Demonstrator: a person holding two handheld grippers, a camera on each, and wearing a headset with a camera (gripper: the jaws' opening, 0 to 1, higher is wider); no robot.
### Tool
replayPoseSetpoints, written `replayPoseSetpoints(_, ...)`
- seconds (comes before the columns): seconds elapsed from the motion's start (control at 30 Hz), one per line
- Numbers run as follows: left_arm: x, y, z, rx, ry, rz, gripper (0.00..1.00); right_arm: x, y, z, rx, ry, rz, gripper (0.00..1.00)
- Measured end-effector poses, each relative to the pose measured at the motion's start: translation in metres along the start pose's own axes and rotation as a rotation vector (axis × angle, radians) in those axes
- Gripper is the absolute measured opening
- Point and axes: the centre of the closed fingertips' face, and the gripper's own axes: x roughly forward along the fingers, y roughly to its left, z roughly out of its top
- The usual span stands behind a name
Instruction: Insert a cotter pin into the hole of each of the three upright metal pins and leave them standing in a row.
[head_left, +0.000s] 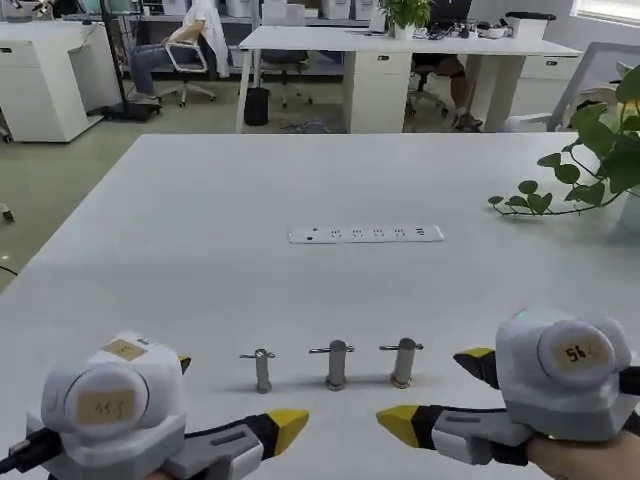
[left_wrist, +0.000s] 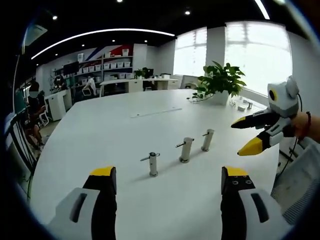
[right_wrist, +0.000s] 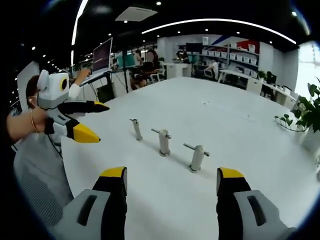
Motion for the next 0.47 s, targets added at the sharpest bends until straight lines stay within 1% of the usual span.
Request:
replayPoseSetpoints(0.1,-0.0025,-0.0001,-0.0013,-0.001,0.001,0.001,0.85,-0.0003,0.0032,0.0017,0.051,-0.025,0.020,0.70)
replayPoseSetpoints(0.23,-0.0035,0.0030,-0.0041,-0.001,0.005,0.003,0.84,-0.0007,0.0060,-0.0005,0.071,-0.026,0.029,0.70)
replayPoseSetpoints(0.27,-0.0037,0.0034,-0.0044,-0.003,0.006,0.004,0.84,-0.0012,0.0080,0.0006,0.080,-0.034,0.034,0.70)
replayPoseSetpoints(0.33,-0.0048,0.0042,-0.0036,-0.003,0.004,0.007,0.83,-0.0018,0.0092,0.0019,0.089,-0.043,0.035,0.70)
replayPoseSetpoints(0.47,-0.0053,0.0039,-0.0016,-0.001,-0.005,0.002,0.83,-0.0015,0.0099,0.0014,0.092,-0.041,0.033,0.69)
